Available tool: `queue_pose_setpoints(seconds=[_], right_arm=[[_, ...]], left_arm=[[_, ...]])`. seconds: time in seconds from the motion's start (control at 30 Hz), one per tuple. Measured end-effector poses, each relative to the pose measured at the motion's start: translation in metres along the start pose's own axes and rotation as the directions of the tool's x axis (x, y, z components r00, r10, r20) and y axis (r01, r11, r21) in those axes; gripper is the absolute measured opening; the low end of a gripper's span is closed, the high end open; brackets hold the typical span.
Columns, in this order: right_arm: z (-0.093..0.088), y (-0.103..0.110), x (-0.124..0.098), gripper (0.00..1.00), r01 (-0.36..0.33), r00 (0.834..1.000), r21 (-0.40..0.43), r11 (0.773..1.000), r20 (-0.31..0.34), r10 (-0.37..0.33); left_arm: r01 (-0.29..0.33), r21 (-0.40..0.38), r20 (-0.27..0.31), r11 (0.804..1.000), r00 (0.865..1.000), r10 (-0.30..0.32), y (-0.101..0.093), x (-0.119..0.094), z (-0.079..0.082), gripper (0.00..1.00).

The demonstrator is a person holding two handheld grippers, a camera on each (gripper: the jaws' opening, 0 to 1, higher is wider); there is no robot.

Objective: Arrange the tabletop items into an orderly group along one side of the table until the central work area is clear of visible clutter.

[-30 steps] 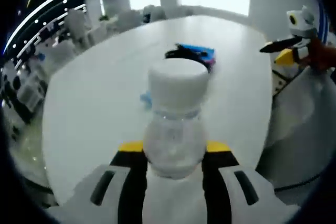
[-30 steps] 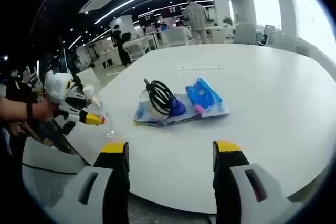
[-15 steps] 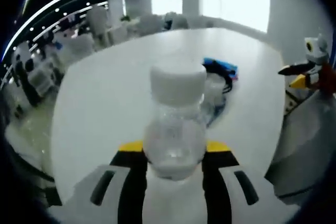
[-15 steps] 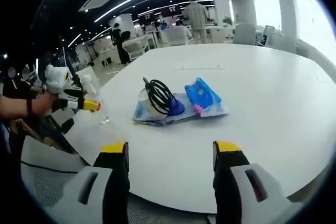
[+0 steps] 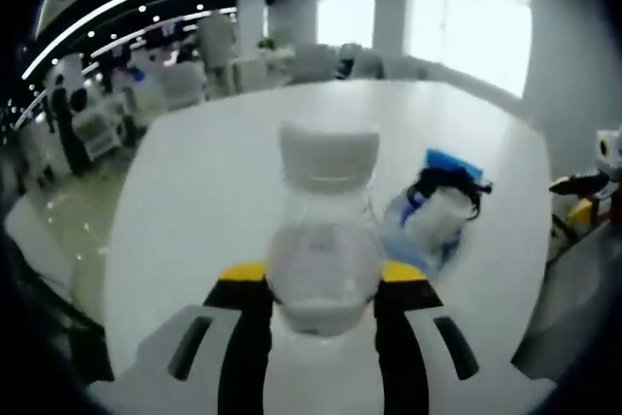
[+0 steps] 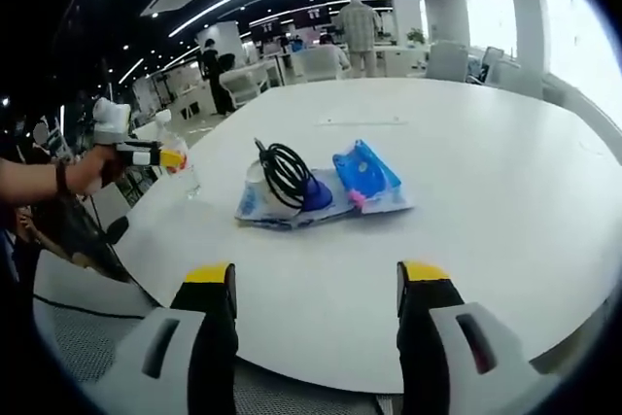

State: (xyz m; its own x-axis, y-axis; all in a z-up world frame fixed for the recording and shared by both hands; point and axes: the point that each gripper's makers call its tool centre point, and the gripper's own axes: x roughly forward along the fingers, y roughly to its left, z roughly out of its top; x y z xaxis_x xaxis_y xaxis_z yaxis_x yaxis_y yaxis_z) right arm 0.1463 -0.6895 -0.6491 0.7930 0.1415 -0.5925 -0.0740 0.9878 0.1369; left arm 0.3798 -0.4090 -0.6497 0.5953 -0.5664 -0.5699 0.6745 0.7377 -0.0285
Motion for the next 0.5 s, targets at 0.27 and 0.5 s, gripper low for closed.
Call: queue_pose_setpoints(seconds=[0.27, 0.5], right_arm=[[-0.004, -0.007, 0.0, 0.66, 0.037, 0.999, 0.002, 0.999, -0.017, -0.037], [-0.01, -0.008, 0.002, 0.66, 0.058, 0.997, -0.037, 0.998, -0.055, -0.06]], left_arm=[[-0.025, -0.025, 0.025, 0.999, 0.999, 0.026, 0.022, 0.017, 0.014, 0.37], [-0.036, 0.005, 0.026, 0.999, 0.999, 0.036, 0.042, 0.038, 0.023, 0.38]])
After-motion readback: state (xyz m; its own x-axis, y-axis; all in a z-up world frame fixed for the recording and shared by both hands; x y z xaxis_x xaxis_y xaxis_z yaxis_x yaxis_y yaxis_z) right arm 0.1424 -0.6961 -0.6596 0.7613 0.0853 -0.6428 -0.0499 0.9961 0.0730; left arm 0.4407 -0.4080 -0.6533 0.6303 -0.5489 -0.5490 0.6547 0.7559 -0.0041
